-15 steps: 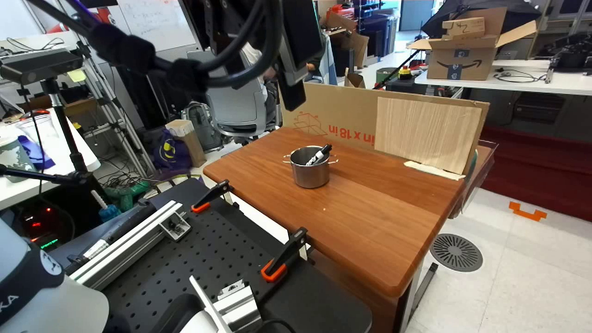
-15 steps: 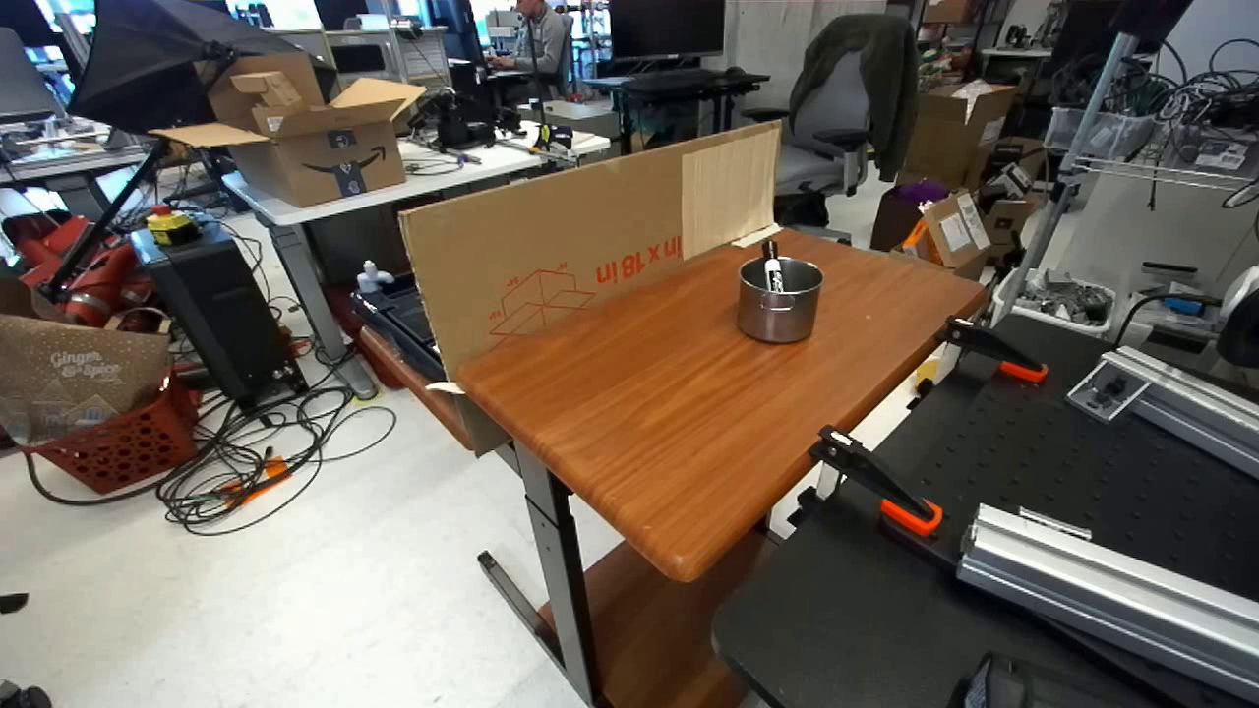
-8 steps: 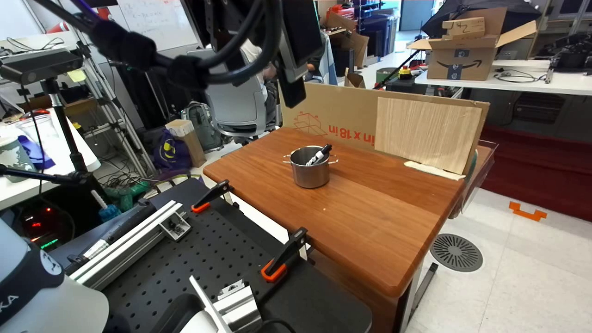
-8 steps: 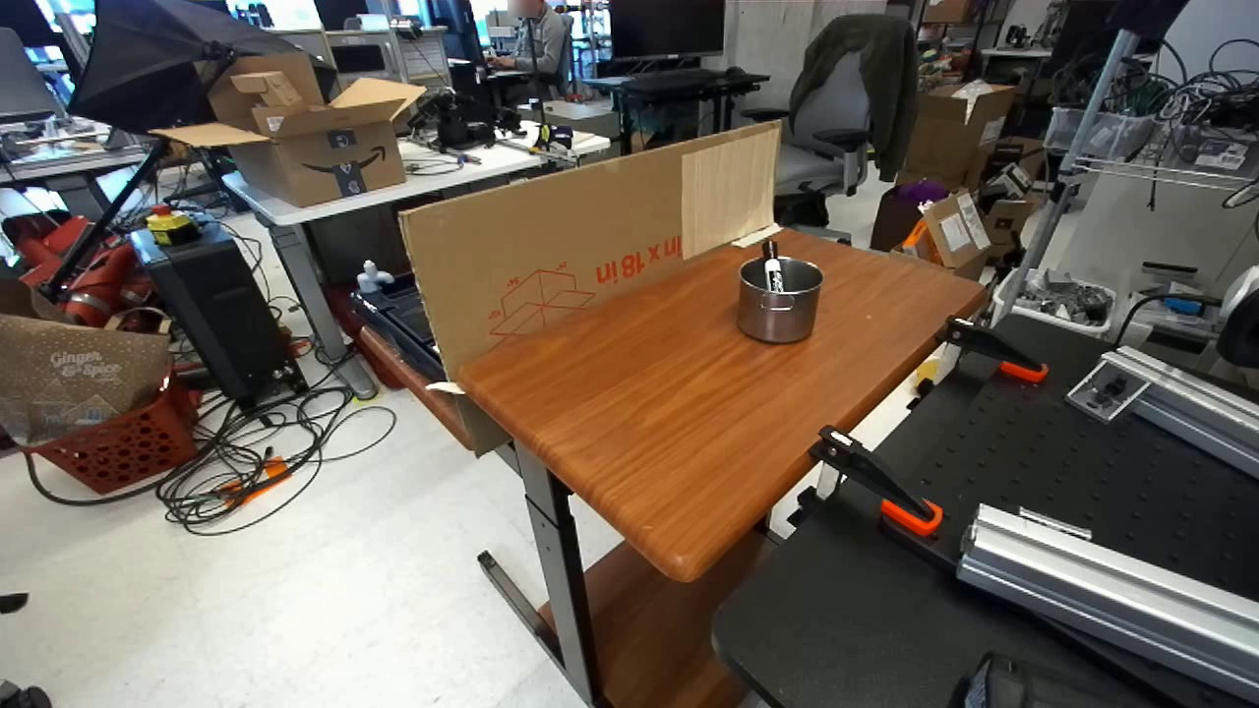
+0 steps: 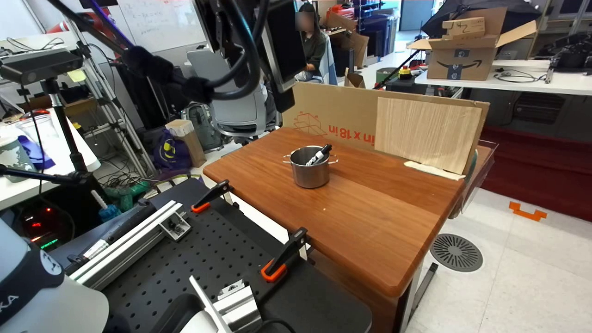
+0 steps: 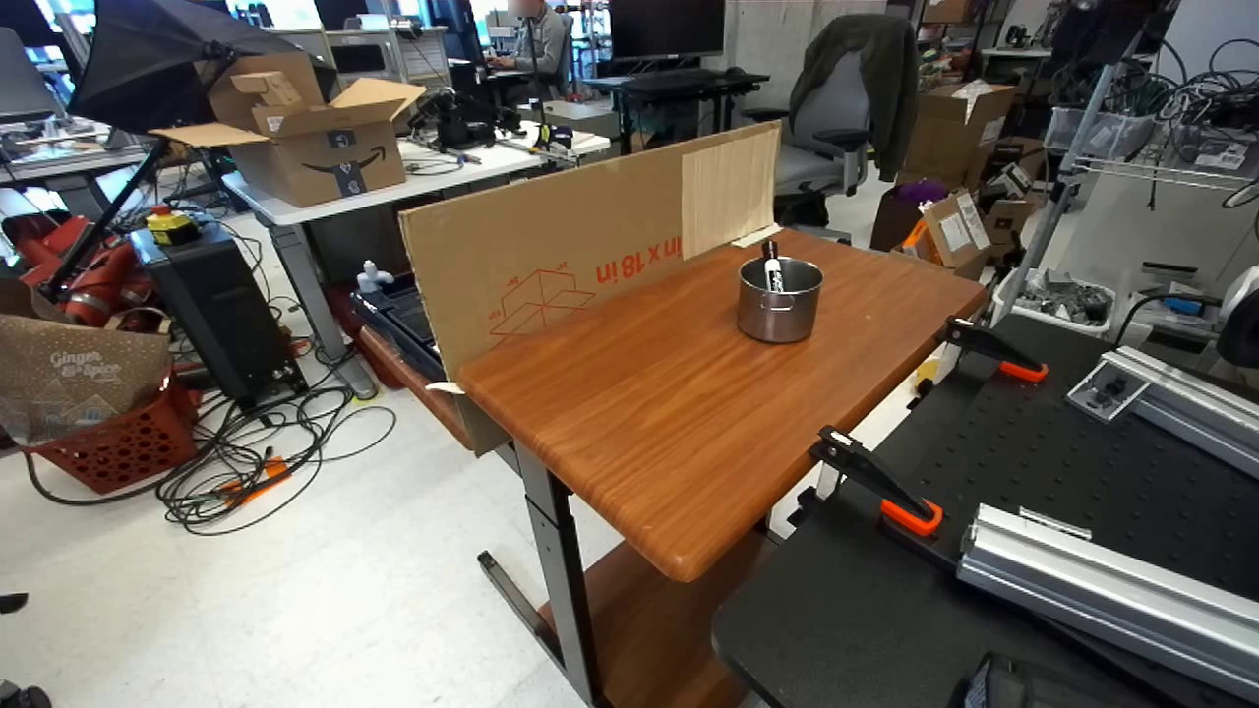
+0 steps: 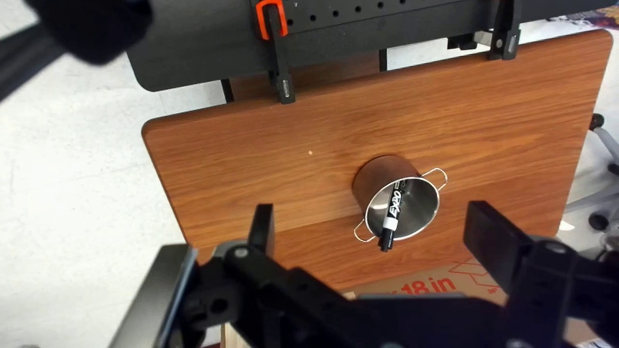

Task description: Pick up the marker from the cup and put it on the table

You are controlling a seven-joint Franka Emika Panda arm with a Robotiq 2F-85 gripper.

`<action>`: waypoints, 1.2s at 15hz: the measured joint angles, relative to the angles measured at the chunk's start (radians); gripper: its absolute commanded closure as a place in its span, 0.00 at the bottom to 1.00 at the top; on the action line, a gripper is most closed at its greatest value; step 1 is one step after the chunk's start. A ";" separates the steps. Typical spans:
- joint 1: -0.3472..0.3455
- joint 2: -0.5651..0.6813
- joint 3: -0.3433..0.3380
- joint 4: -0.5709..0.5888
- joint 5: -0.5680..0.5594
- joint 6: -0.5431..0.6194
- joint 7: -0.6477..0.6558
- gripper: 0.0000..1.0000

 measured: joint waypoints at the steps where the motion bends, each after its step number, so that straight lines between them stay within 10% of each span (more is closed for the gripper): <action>1: 0.011 0.022 0.017 0.000 0.014 0.021 0.027 0.00; 18: 0.099 0.580 0.325 0.084 0.113 0.582 0.559 0.00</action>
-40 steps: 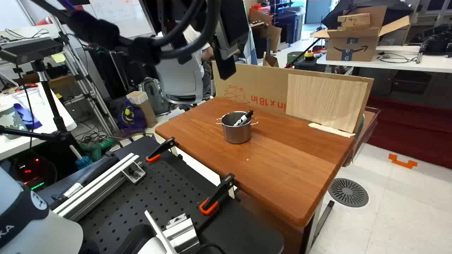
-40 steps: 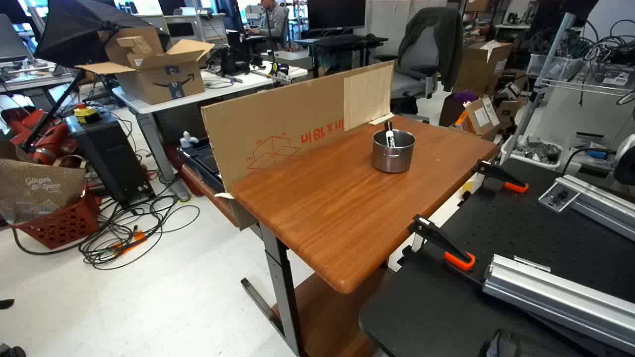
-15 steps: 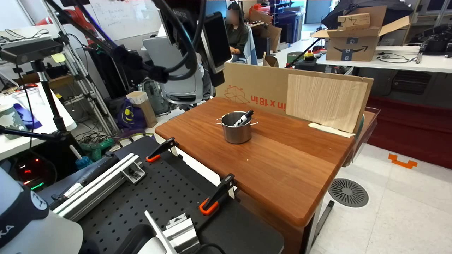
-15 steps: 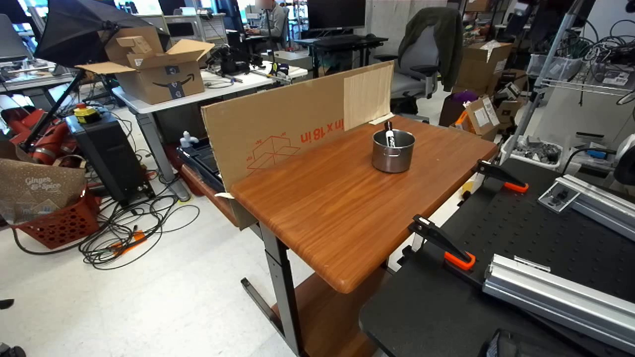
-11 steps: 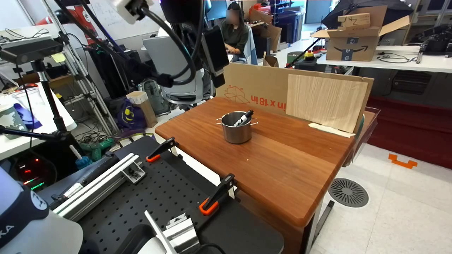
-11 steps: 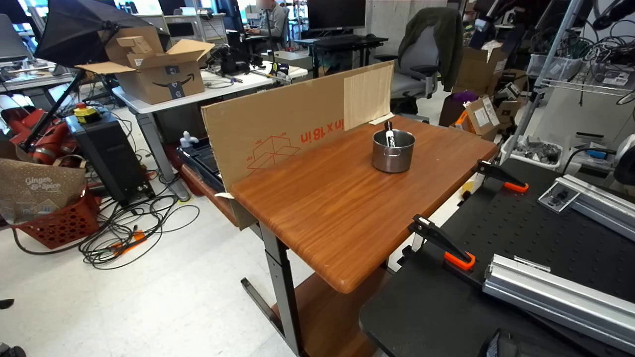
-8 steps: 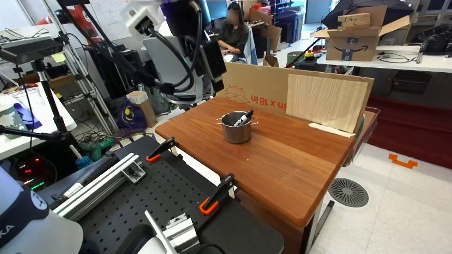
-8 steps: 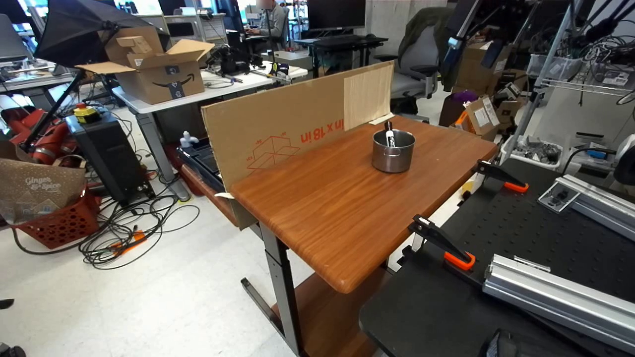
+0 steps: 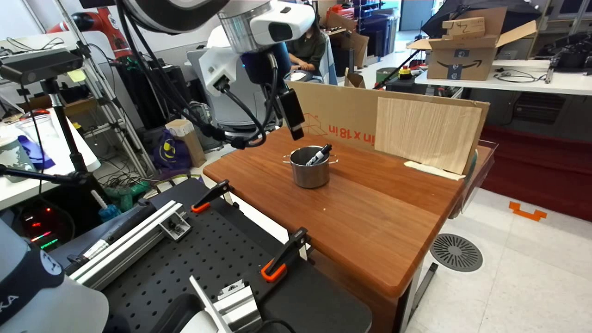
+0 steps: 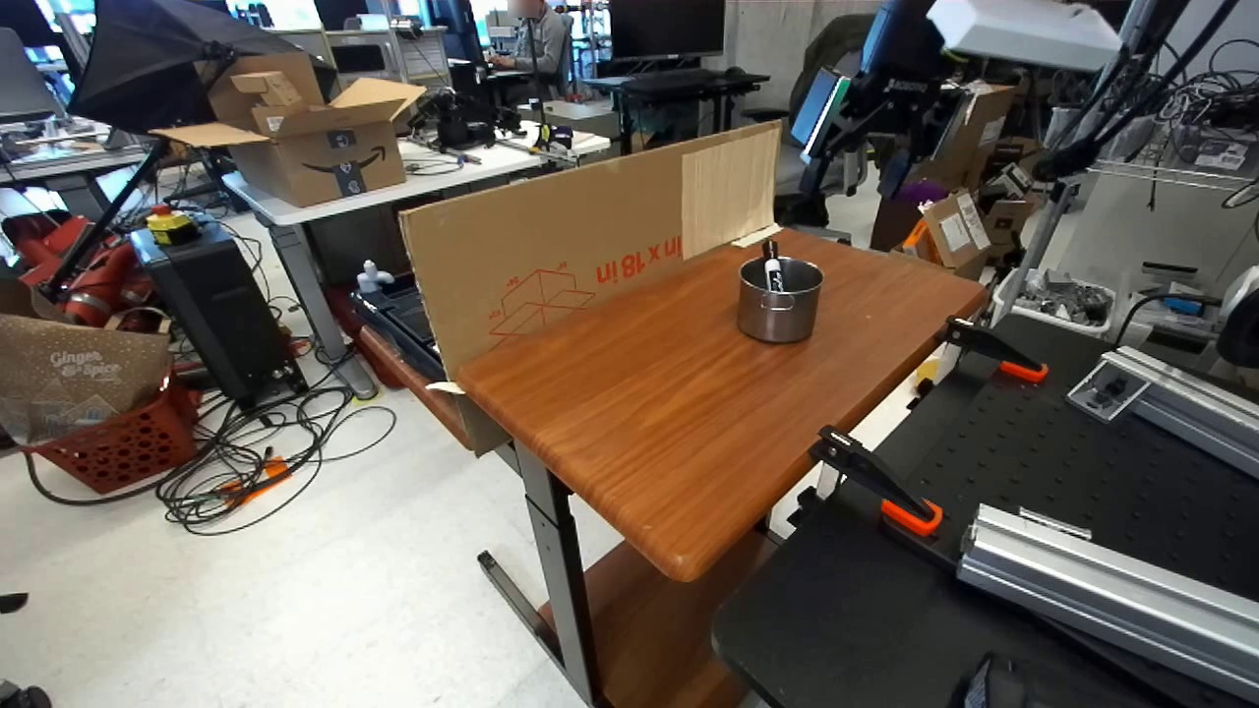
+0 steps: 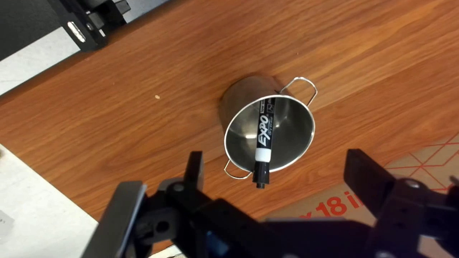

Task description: Pick up the marker from the cup and put it on the table

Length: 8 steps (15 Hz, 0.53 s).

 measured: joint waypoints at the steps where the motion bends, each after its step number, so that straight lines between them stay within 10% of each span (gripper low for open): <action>1: -0.001 0.031 0.000 0.022 0.000 0.013 0.015 0.00; 8: -0.003 0.216 -0.010 0.186 -0.001 0.023 0.124 0.00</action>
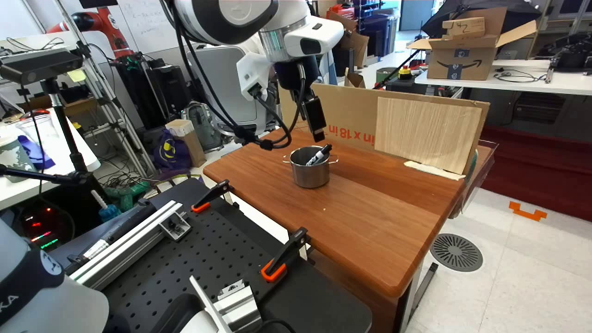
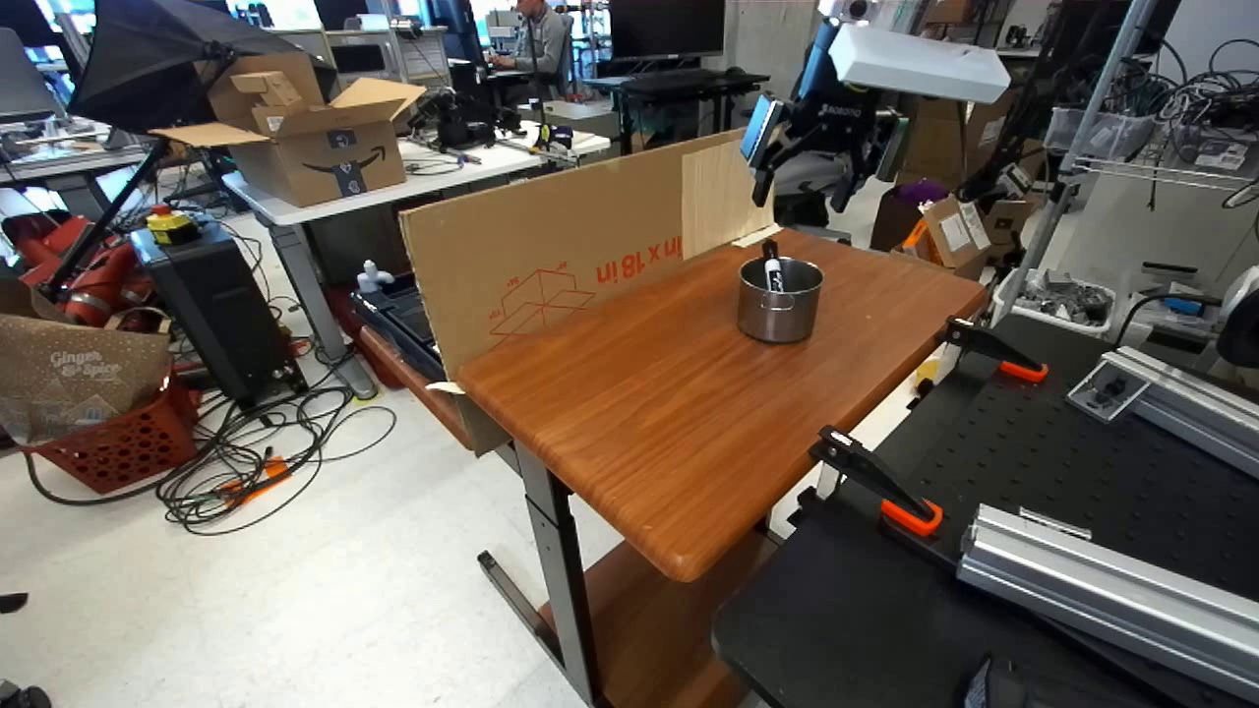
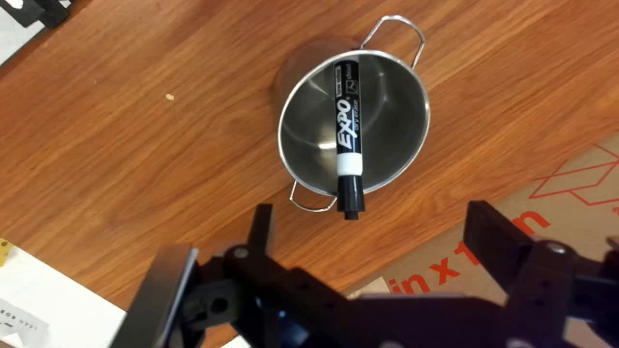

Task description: Pick up the marker from the cup and put it on the table

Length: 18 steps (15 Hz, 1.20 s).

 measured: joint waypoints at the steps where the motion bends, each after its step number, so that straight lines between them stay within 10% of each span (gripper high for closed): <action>1: 0.001 0.022 -0.005 0.019 -0.001 0.000 0.014 0.00; 10: 0.042 0.171 -0.062 0.127 -0.002 0.000 0.082 0.00; 12: 0.058 0.189 -0.073 0.138 -0.002 0.000 0.092 0.26; 18: 0.090 0.215 -0.095 0.156 -0.002 0.000 0.105 0.63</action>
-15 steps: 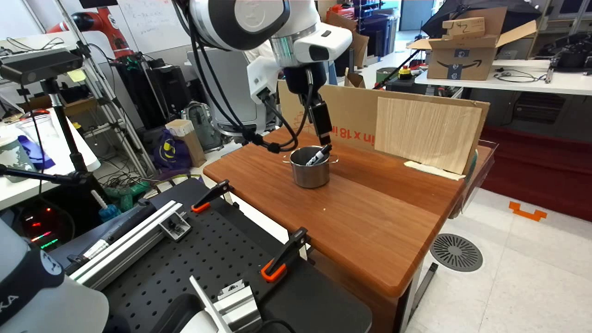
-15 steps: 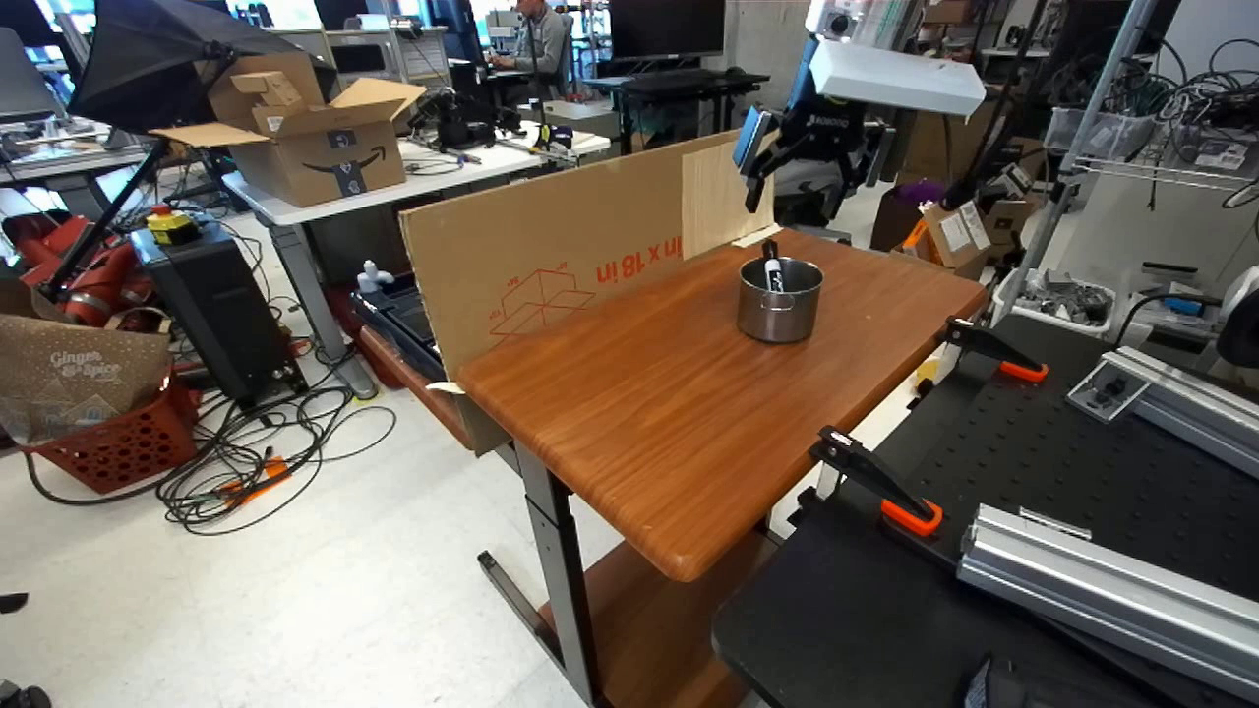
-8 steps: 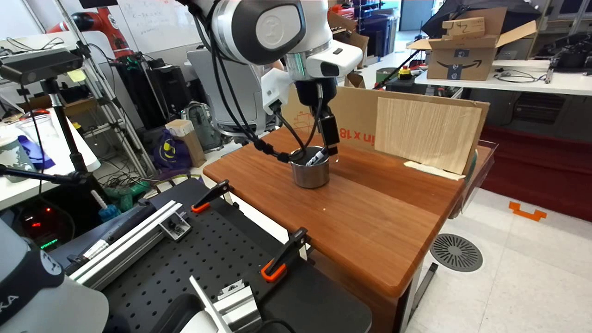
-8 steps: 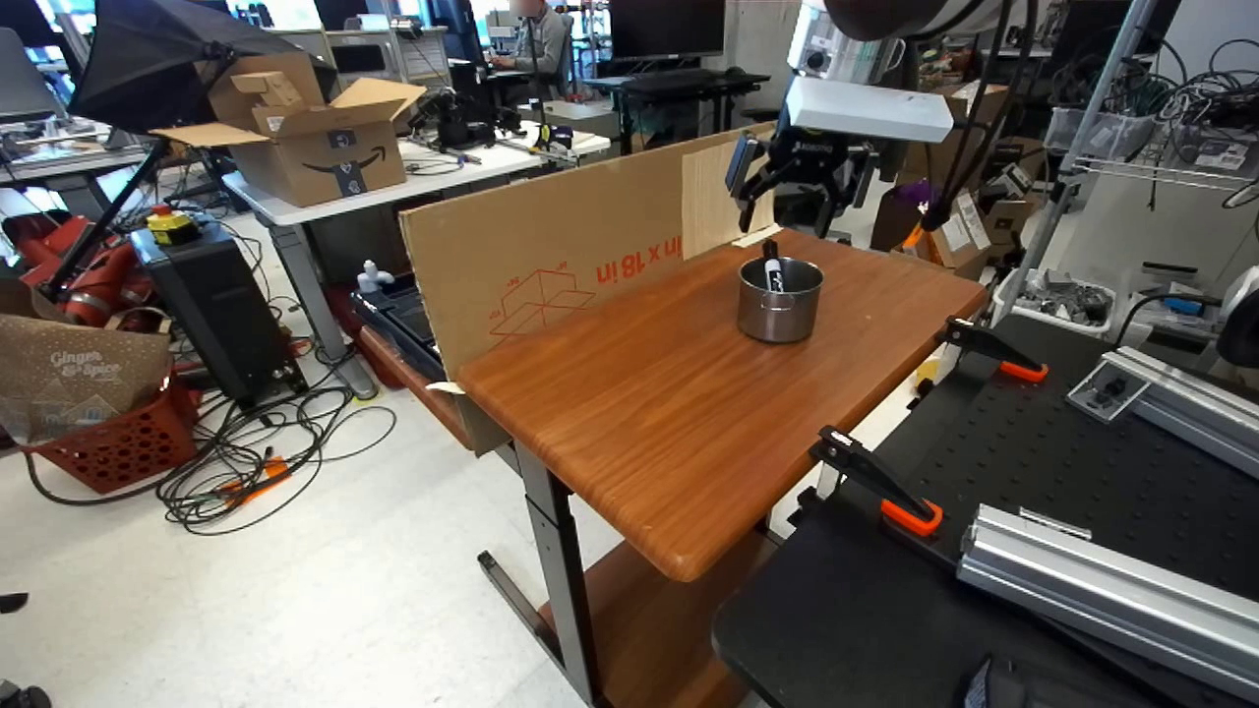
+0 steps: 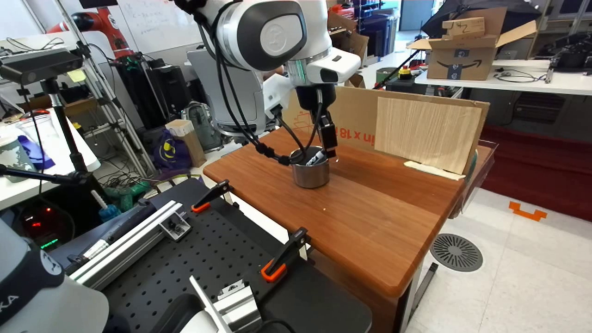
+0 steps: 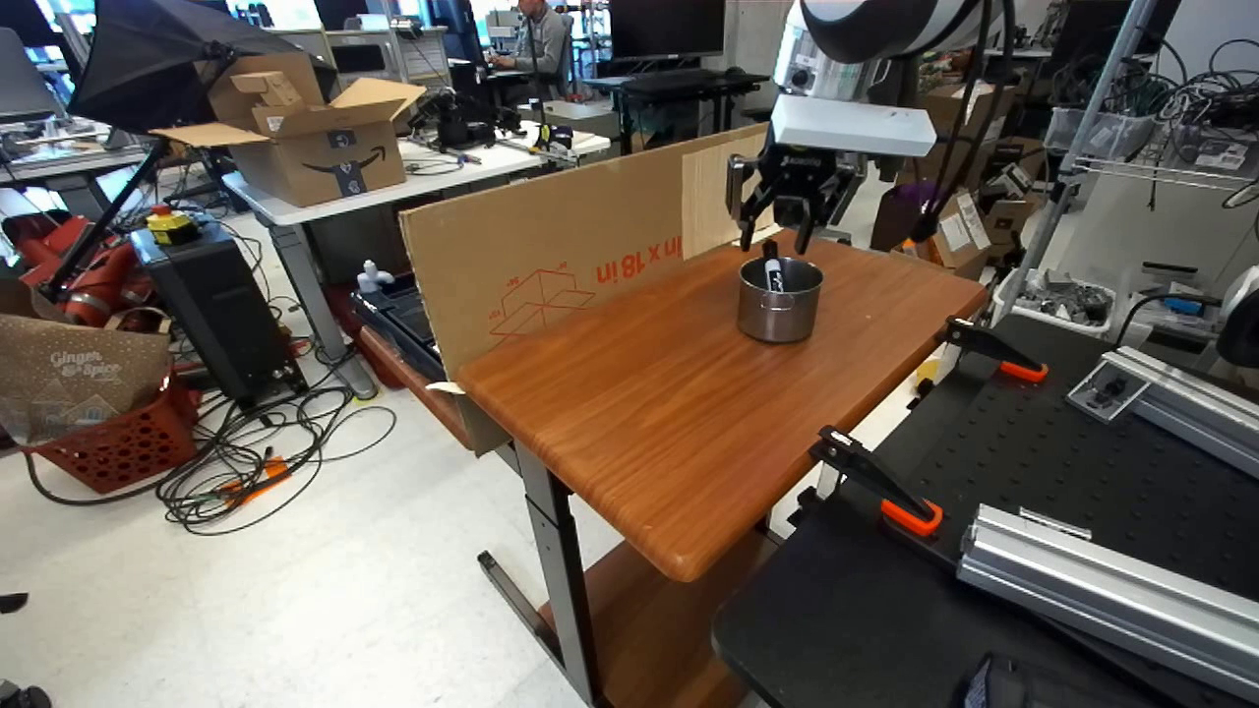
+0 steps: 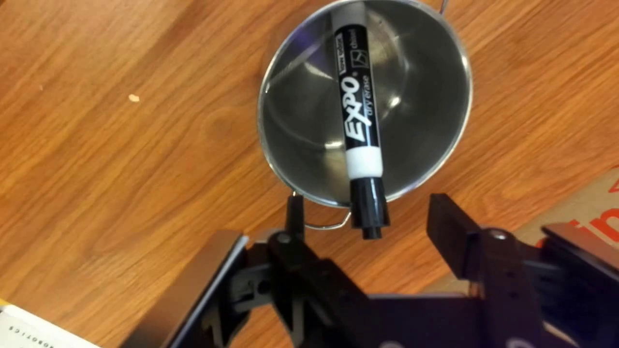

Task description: Pick up the marker from the cup and put it on the table

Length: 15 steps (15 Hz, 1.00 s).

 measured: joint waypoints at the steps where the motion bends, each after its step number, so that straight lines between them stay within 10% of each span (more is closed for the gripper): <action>1: 0.001 0.001 -0.001 0.001 0.000 0.000 0.000 0.71; 5: 0.003 0.006 -0.004 0.007 0.000 0.000 0.001 0.99; 15: 0.002 -0.043 -0.006 0.008 0.002 -0.001 -0.001 0.95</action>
